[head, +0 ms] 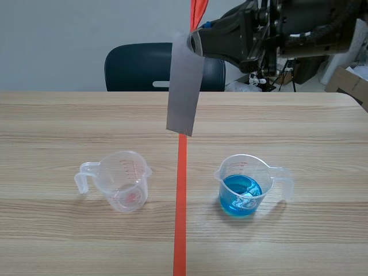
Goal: Do the redox reaction experiment. move the plate over the left beaker
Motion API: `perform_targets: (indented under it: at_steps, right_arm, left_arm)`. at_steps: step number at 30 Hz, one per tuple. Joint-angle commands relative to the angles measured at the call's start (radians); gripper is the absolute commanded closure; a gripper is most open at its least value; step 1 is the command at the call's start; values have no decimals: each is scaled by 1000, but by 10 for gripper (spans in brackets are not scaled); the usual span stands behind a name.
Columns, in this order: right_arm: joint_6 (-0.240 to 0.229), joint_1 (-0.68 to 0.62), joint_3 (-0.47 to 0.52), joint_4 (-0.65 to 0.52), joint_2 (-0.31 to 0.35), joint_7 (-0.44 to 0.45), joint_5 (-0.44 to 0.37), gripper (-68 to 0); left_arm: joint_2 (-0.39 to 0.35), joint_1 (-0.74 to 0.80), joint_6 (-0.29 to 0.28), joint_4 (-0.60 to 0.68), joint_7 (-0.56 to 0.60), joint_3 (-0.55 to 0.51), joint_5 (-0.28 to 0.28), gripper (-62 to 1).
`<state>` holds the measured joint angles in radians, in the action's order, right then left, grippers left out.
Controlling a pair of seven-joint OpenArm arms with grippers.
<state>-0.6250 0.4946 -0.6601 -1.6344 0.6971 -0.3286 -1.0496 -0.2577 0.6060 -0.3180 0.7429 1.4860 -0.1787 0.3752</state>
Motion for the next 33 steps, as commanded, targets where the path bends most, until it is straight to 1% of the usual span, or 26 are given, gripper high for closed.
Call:
perform_targets:
  at_steps: [1,3,6,8,12,14,16,20,24,26,27,29,32,33]
  right_arm:
    - [1,24,21,-8,-34,-10,14,-6]
    - [6,24,21,-8,-79,-34,42,-6]
    - [8,24,21,-8,-141,-66,77,-6]
    - [8,24,21,-8,-177,-85,86,-6]
    - [8,24,20,-8,-247,-106,131,-6]
    - [8,24,19,-8,-280,-132,145,-6]
    - [8,23,19,-7,-314,-150,165,-6]
    - [8,20,16,-6,-372,-178,201,-6]
    - [8,21,-1,10,-416,-183,237,-6]
    - [8,21,-15,27,-436,-182,260,-6]
    - [8,21,-21,39,-445,-182,269,-6]
    - [8,21,-34,67,-465,-182,281,-6]
    - [8,21,-51,113,-491,-180,300,-6]
    - [8,21,-57,125,-497,-175,307,-6]
  left_arm:
    - [12,-25,7,5,30,1,6,-27]
    - [37,-50,43,-32,47,1,14,-27]
    - [71,-72,66,-50,62,1,14,-27]
    - [93,-81,87,-53,68,0,13,-27]
    - [144,-107,167,-56,68,-15,11,-28]
    - [169,-120,193,-56,68,-31,11,-33]
    - [188,-134,193,-56,68,-43,11,-77]
    - [211,-147,193,-55,68,-46,11,-204]
    - [228,-153,191,-55,68,-46,11,-378]
    - [235,-155,164,-55,68,-46,10,-462]
    - [238,-158,150,-53,68,-46,11,-489]
    - [242,-158,125,-43,68,-46,11,-513]
    - [243,-158,89,-19,68,-46,11,-513]
    - [243,-158,86,-11,68,-46,11,-513]
